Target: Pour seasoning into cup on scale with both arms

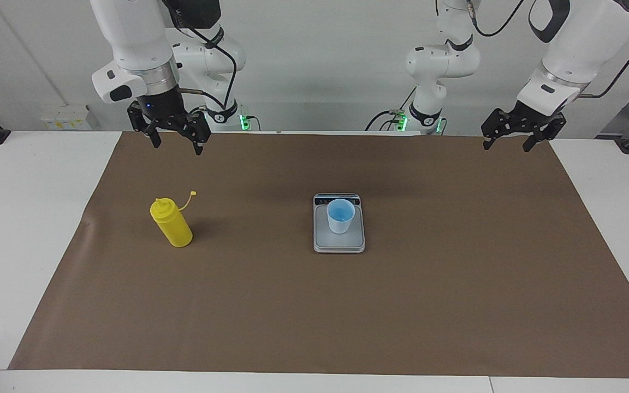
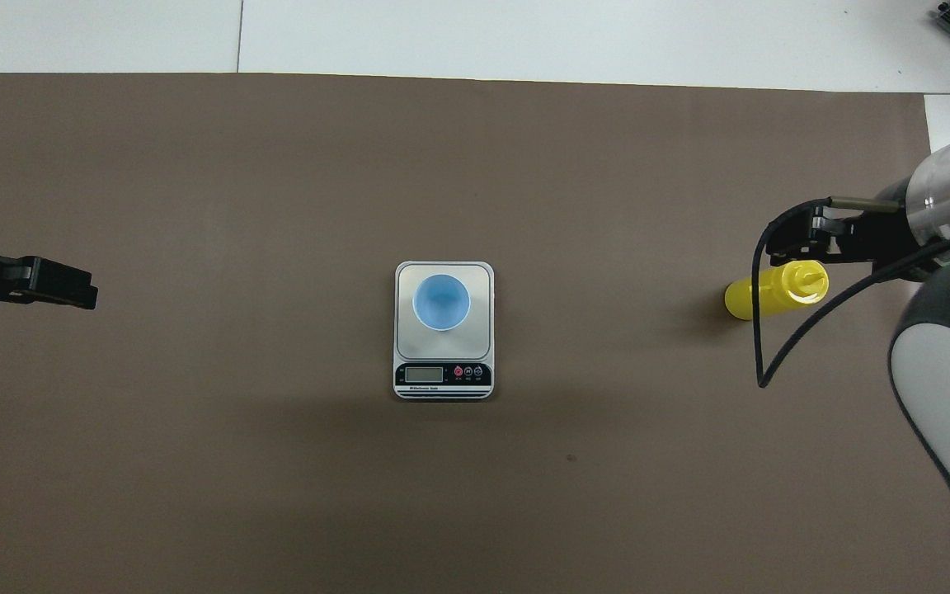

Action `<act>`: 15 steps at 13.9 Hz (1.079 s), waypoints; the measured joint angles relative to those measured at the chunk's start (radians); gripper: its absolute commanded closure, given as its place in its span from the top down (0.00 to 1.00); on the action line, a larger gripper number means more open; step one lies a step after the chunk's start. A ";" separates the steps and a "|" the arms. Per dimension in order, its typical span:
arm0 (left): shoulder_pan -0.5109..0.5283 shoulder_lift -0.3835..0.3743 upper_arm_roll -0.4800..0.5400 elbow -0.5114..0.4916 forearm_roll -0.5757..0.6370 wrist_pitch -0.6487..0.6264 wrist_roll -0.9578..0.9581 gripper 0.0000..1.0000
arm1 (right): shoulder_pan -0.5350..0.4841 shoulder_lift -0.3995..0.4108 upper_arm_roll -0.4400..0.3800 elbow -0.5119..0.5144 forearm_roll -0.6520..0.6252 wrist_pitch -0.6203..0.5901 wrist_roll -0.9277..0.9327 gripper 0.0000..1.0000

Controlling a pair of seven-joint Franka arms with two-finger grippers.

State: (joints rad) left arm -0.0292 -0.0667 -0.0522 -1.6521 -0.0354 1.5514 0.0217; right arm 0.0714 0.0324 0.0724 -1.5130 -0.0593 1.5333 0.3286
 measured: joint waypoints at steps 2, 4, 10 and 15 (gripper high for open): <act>0.000 0.000 0.000 0.000 0.000 0.000 0.000 1.00 | -0.002 -0.019 -0.004 -0.046 0.008 0.012 -0.025 1.00; 0.000 0.000 0.000 0.000 0.000 0.000 0.000 1.00 | -0.021 -0.034 -0.005 -0.084 0.048 0.048 -0.065 1.00; 0.000 0.000 0.000 0.000 0.000 0.000 0.000 1.00 | -0.035 -0.044 -0.003 -0.109 0.051 0.061 -0.158 1.00; 0.000 0.000 0.000 0.000 0.000 0.000 0.000 1.00 | -0.004 -0.052 0.002 -0.113 0.028 0.060 -0.150 1.00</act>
State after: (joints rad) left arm -0.0292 -0.0667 -0.0522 -1.6521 -0.0354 1.5514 0.0217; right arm 0.0672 -0.0197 0.0747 -1.6263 -0.0315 1.5938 0.1786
